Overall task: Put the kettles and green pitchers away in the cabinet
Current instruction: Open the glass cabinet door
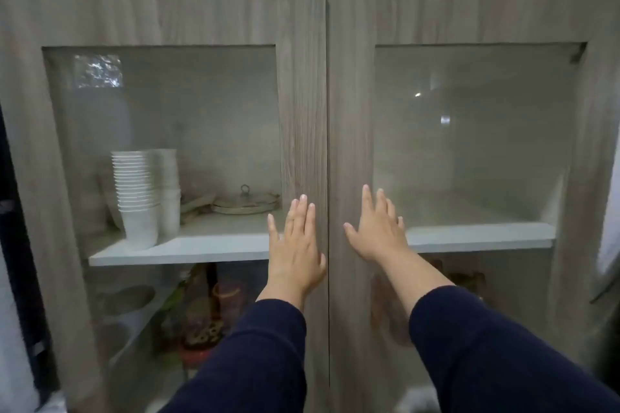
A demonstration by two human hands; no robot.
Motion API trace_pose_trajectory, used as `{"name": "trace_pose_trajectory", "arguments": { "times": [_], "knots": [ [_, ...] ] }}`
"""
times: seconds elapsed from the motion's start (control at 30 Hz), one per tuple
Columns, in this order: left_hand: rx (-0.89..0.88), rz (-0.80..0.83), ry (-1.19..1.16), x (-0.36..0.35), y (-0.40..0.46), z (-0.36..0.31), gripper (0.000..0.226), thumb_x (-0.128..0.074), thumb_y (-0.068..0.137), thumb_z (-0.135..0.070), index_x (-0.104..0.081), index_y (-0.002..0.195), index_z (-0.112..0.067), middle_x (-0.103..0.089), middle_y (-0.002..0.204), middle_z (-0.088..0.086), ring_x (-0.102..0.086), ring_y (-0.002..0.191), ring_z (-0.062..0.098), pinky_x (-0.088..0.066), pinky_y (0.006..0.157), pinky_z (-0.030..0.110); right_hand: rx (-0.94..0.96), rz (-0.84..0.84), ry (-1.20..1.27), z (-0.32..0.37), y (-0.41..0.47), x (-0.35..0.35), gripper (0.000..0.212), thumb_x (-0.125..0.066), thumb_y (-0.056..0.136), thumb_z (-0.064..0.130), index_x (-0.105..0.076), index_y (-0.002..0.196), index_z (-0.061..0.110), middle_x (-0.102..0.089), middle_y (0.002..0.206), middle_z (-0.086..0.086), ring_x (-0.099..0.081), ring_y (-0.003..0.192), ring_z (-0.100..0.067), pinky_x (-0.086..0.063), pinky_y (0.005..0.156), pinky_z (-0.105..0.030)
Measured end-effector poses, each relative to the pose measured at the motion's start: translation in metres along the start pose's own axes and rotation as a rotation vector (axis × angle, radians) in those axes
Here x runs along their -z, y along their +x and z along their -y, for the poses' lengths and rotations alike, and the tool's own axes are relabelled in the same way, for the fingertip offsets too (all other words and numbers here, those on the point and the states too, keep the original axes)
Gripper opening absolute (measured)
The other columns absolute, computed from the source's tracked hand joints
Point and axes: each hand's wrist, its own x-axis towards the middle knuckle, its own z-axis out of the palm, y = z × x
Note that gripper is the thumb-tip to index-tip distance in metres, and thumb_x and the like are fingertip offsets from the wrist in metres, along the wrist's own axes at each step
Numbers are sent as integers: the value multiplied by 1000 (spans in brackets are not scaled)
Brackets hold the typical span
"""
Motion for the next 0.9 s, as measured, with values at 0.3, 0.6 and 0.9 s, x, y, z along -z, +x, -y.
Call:
{"name": "trace_pose_trajectory", "arguments": {
  "times": [0.3, 0.6, 0.9],
  "knots": [
    [19, 77, 52, -51, 36, 11, 91, -45, 89, -36, 18, 150, -11, 37, 155, 6, 28, 145, 21, 2, 117, 58, -185, -228, 308, 18, 59, -33, 104, -64, 84, 44, 6, 153, 11, -7, 158, -11, -21, 140, -35, -33, 109, -44],
    [-8, 115, 56, -63, 41, 19, 106, -48, 80, -47, 29, 144, -14, 48, 147, 4, 40, 137, 20, 8, 115, 63, -440, -419, 413, 36, 73, -36, 119, -77, 63, 60, -16, 150, 7, -29, 145, -16, -33, 125, -33, -37, 101, -39],
    [38, 190, -300, -60, 32, -6, 97, -51, 86, -46, 14, 153, -17, 36, 155, 2, 26, 146, 21, 0, 116, 62, -395, -446, 367, 32, 45, -22, 108, -74, 62, 60, -27, 142, 5, -36, 138, -13, -35, 124, -31, -39, 99, -39]
  ]
}}
